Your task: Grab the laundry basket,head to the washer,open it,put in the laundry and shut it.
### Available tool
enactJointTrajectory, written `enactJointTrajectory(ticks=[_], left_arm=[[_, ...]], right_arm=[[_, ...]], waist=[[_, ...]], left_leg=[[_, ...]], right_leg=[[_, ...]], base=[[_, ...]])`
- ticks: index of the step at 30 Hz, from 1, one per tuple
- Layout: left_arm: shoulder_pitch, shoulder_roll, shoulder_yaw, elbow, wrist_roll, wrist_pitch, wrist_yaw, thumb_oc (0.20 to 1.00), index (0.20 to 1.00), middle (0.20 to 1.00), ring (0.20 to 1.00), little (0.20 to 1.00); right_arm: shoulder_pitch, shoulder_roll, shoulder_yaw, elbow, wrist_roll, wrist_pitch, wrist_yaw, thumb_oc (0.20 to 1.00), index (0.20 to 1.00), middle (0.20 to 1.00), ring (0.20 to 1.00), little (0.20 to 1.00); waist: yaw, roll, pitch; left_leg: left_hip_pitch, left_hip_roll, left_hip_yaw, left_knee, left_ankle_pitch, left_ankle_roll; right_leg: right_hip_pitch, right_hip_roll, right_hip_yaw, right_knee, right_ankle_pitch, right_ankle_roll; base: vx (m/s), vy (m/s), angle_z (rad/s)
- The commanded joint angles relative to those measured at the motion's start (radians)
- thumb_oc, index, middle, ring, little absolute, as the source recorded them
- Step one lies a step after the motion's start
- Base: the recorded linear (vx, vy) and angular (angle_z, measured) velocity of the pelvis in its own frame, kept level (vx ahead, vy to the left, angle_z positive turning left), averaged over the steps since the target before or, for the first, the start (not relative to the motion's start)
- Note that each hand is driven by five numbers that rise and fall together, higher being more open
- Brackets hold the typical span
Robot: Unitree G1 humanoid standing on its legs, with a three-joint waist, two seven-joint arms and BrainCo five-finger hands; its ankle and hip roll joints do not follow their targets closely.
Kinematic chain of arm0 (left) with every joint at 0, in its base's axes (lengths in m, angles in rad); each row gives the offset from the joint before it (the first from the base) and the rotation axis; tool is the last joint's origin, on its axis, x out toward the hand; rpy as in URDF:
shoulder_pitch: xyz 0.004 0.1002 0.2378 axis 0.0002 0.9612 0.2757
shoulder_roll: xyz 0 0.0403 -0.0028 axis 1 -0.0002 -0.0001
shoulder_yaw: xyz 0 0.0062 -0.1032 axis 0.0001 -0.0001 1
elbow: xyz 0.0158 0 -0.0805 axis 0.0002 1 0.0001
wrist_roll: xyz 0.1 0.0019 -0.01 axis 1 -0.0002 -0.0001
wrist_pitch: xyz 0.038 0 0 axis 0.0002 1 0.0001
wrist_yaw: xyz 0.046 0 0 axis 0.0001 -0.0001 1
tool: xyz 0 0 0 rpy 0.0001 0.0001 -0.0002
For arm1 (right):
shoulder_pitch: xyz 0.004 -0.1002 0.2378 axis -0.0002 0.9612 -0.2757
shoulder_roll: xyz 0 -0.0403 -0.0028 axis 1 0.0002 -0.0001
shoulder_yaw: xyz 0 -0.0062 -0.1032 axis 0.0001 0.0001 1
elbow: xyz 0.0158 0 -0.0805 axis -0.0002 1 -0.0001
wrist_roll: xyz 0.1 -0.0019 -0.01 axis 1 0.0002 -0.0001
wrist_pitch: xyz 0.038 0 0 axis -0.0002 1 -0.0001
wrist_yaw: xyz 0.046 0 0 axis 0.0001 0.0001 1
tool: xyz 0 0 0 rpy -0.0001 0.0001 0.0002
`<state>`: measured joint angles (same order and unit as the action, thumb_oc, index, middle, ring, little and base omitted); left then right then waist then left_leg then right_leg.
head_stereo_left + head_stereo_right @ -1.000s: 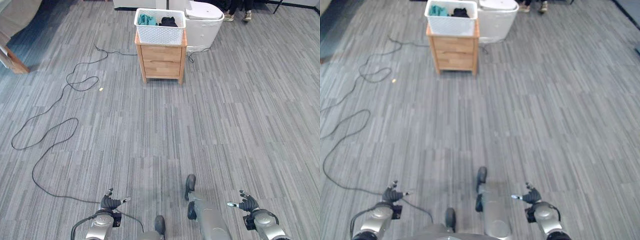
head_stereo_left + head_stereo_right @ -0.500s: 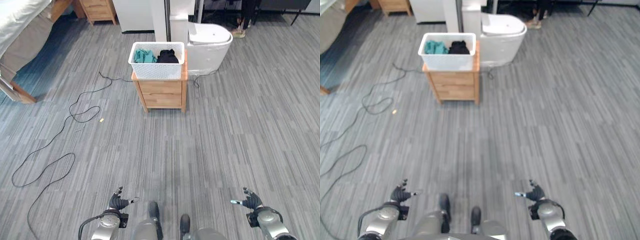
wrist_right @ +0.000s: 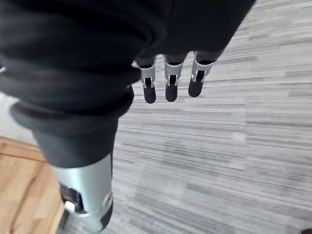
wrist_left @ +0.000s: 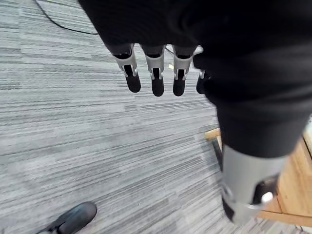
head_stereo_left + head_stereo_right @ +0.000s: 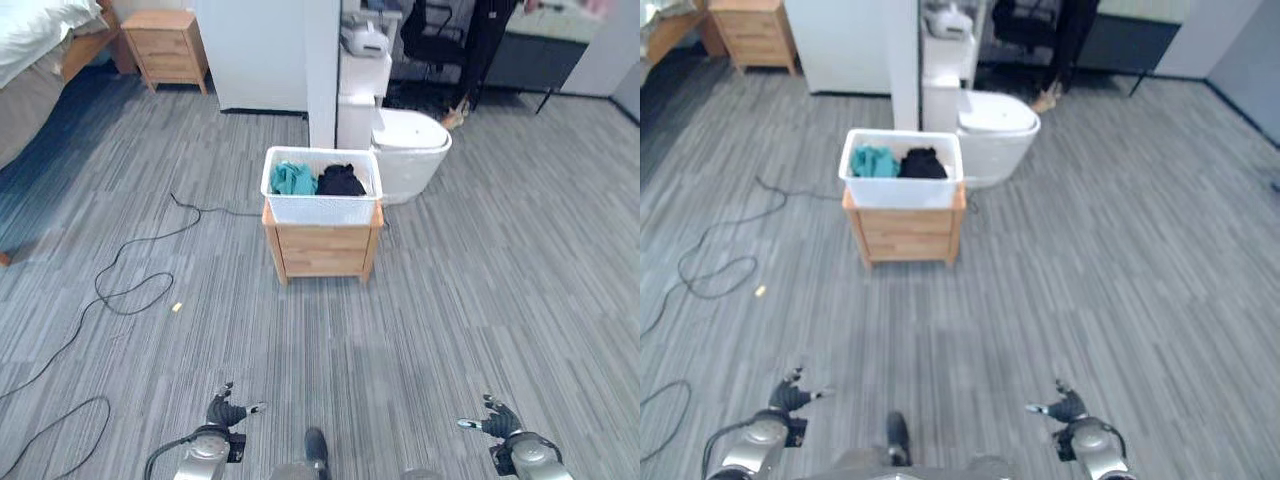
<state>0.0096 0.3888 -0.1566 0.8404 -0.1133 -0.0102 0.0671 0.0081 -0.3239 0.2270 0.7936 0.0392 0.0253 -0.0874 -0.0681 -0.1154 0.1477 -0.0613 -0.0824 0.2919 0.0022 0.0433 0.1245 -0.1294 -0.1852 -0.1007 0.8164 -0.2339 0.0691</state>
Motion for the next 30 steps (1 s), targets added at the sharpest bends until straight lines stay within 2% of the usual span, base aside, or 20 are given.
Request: enactJointTrajectory(ticks=[1, 4, 6, 7, 10, 11, 12, 14, 15, 16, 17, 18, 21, 25, 28, 30], left_arm=[[0.012, 0.017, 0.013, -0.059, -0.009, -0.023, 0.012, 1.0, 1.0, 1.0, 1.0, 1.0], [0.007, 0.018, 0.013, -0.058, -0.013, -0.02, 0.012, 1.0, 1.0, 1.0, 1.0, 1.0], [-0.017, 0.001, 0.013, -0.03, -0.01, -0.022, 0.019, 1.0, 1.0, 1.0, 1.0, 1.0], [-0.025, -0.005, 0.011, -0.016, -0.01, -0.025, 0.018, 1.0, 1.0, 1.0, 1.0, 1.0], [-0.022, -0.011, 0.008, -0.016, 0.0, -0.031, 0.011, 1.0, 1.0, 1.0, 1.0, 1.0], [-0.017, -0.015, 0.002, -0.017, 0.002, -0.033, 0.006, 1.0, 1.0, 1.0, 1.0, 1.0], [-0.016, -0.019, -0.001, -0.016, 0.004, -0.032, 0.006, 1.0, 1.0, 1.0, 1.0, 1.0], [-0.006, -0.033, -0.007, -0.02, 0.0, -0.031, 0.0, 1.0, 1.0, 1.0, 1.0, 1.0], [-0.006, -0.039, -0.015, -0.021, -0.003, -0.032, 0.001, 1.0, 1.0, 1.0, 1.0, 1.0], [-0.006, -0.039, -0.015, -0.021, -0.003, -0.032, 0.001, 1.0, 1.0, 1.0, 1.0, 1.0], [-0.008, -0.042, -0.02, -0.021, -0.006, -0.031, -0.004, 1.0, 1.0, 1.0, 1.0, 1.0], [-0.017, -0.049, -0.033, -0.019, -0.006, -0.033, -0.002, 1.0, 1.0, 1.0, 1.0, 1.0], [-0.025, -0.054, -0.048, -0.021, -0.002, -0.031, -0.003, 1.0, 1.0, 1.0, 1.0, 1.0], [-0.019, -0.053, -0.044, -0.036, -0.013, -0.03, -0.004, 1.0, 1.0, 1.0, 1.0, 1.0], [-0.002, -0.05, -0.035, -0.023, -0.007, -0.028, -0.006, 1.0, 1.0, 1.0, 1.0, 1.0], [0.011, -0.036, -0.017, -0.028, -0.008, -0.029, 0.0, 1.0, 1.0, 1.0, 1.0, 1.0]], right_arm=[[-0.069, -0.032, -0.012, -0.019, -0.021, -0.025, -0.01, 1.0, 1.0, 1.0, 1.0, 1.0], [-0.072, -0.04, -0.01, -0.038, -0.021, -0.022, -0.014, 1.0, 1.0, 1.0, 1.0, 1.0], [-0.074, -0.045, -0.012, -0.03, -0.023, -0.019, -0.016, 1.0, 1.0, 1.0, 1.0, 1.0], [-0.07, -0.044, -0.014, -0.023, -0.02, -0.019, -0.014, 1.0, 1.0, 1.0, 1.0, 1.0], [-0.045, -0.052, -0.024, -0.01, -0.02, -0.015, -0.007, 1.0, 1.0, 1.0, 1.0, 1.0], [-0.041, -0.054, -0.023, -0.006, -0.015, -0.016, -0.004, 1.0, 1.0, 1.0, 1.0, 1.0], [-0.039, -0.061, -0.025, -0.006, -0.014, -0.02, -0.005, 1.0, 1.0, 1.0, 1.0, 1.0], [-0.032, -0.079, -0.033, -0.012, -0.016, -0.021, -0.01, 1.0, 1.0, 1.0, 1.0, 1.0], [-0.033, -0.09, -0.035, -0.02, -0.008, -0.025, -0.013, 1.0, 1.0, 1.0, 1.0, 1.0], [-0.033, -0.09, -0.035, -0.02, -0.008, -0.025, -0.013, 1.0, 1.0, 1.0, 1.0, 1.0], [-0.024, -0.104, -0.045, -0.021, 0.001, -0.023, -0.016, 1.0, 1.0, 1.0, 1.0, 1.0], [-0.026, -0.118, -0.045, -0.019, 0.004, -0.024, -0.022, 1.0, 1.0, 1.0, 1.0, 1.0], [-0.035, -0.133, -0.046, -0.024, 0.004, -0.022, -0.026, 1.0, 1.0, 1.0, 1.0, 1.0], [-0.045, -0.142, -0.042, -0.035, 0.003, -0.031, -0.036, 1.0, 1.0, 1.0, 1.0, 1.0], [-0.044, -0.137, -0.032, -0.037, -0.02, -0.031, -0.028, 1.0, 1.0, 1.0, 1.0, 1.0], [-0.055, -0.13, -0.021, -0.05, -0.037, -0.033, -0.026, 1.0, 1.0, 1.0, 1.0, 1.0]], waist=[[0.002, 0.055, 0.067], [-0.022, 0.056, 0.092], [-0.045, 0.049, 0.104], [-0.058, 0.048, 0.105], [-0.07, 0.058, 0.094], [-0.075, 0.047, 0.092], [-0.079, 0.054, 0.09], [-0.083, 0.069, 0.079], [-0.085, 0.071, 0.079], [-0.085, 0.072, 0.078], [-0.09, 0.077, 0.067], [-0.083, 0.076, 0.066], [-0.08, 0.067, 0.062], [-0.056, 0.068, 0.08], [-0.045, 0.074, 0.073], [-0.031, 0.076, 0.071]], left_leg=[[0.004, 0.109, -0.004, 0.115, -0.117, -0.093], [0.061, 0.094, -0.012, 0.107, -0.16, -0.092], [0.111, 0.07, -0.027, 0.099, -0.198, -0.102], [0.131, 0.062, -0.039, 0.099, -0.215, -0.107], [0.182, 0.051, -0.072, 0.119, -0.284, -0.117], [0.179, 0.038, -0.071, 0.15, -0.292, -0.12], [0.177, 0.049, -0.078, 0.184, -0.296, -0.139], [0.155, 0.088, -0.077, 0.305, -0.255, -0.173], [0.13, 0.105, -0.077, 0.376, -0.216, -0.19], [0.128, 0.106, -0.077, 0.379, -0.217, -0.19], [0.112, 0.142, -0.065, 0.427, -0.142, -0.216], [0.07, 0.134, -0.07, 0.423, -0.15, -0.204], [-0.005, 0.088, -0.088, 0.341, -0.201, -0.175], [-0.058, 0.061, -0.129, 0.231, -0.151, -0.18], [-0.007, 0.045, -0.153, 0.154, -0.148, -0.169], [0.021, 0.05, -0.141, 0.117, -0.144, -0.156]], right_leg=[[-0.015, 0.057, -0.035, -0.38, 0.183, 0.055], [-0.083, 0.058, -0.092, -0.508, 0.189, 0.058], [-0.137, 0.051, -0.144, -0.681, 0.242, 0.08], [-0.153, 0.054, -0.138, -0.718, 0.26, 0.086], [-0.161, 0.044, -0.138, -0.758, 0.271, 0.103], [-0.148, 0.027, -0.144, -0.753, 0.3, 0.088], [-0.142, 0.031, -0.14, -0.736, 0.3, 0.079], [-0.117, 0.039, -0.16, -0.721, 0.295, 0.057], [-0.102, 0.047, -0.159, -0.722, 0.289, 0.044], [-0.102, 0.047, -0.16, -0.722, 0.289, 0.043], [-0.061, 0.071, -0.165, -0.737, 0.261, 0.018], [-0.026, 0.087, -0.153, -0.761, 0.237, 0.008], [0.006, 0.093, -0.123, -0.788, 0.224, 0.014], [0.04, 0.133, -0.071, -0.787, 0.209, 0.015], [0.049, 0.158, -0.046, -0.769, 0.197, 0.018], [0.031, 0.16, -0.057, -0.702, 0.186, 0.025]], base=[[0.29, 0.064, -0.05], [0.32, 0.013, 0.04], [0.5, -0.084, 0.01], [0.52, -0.112, 0.02], [0.45, -0.125, 0.51], [0.35, -0.211, 0.49], [0.34, -0.237, 0.41], [0.33, -0.238, 0.38], [0.17, -0.142, 0.47], [0.26, -0.194, 0.59], [0.33, -0.2, 0.43], [0.38, -0.21, 0.14], [0.21, -0.049, -0.53], [0.11, -0.013, -0.55], [0.11, 0.025, -1.01], [0.05, 0.047, -0.15]])
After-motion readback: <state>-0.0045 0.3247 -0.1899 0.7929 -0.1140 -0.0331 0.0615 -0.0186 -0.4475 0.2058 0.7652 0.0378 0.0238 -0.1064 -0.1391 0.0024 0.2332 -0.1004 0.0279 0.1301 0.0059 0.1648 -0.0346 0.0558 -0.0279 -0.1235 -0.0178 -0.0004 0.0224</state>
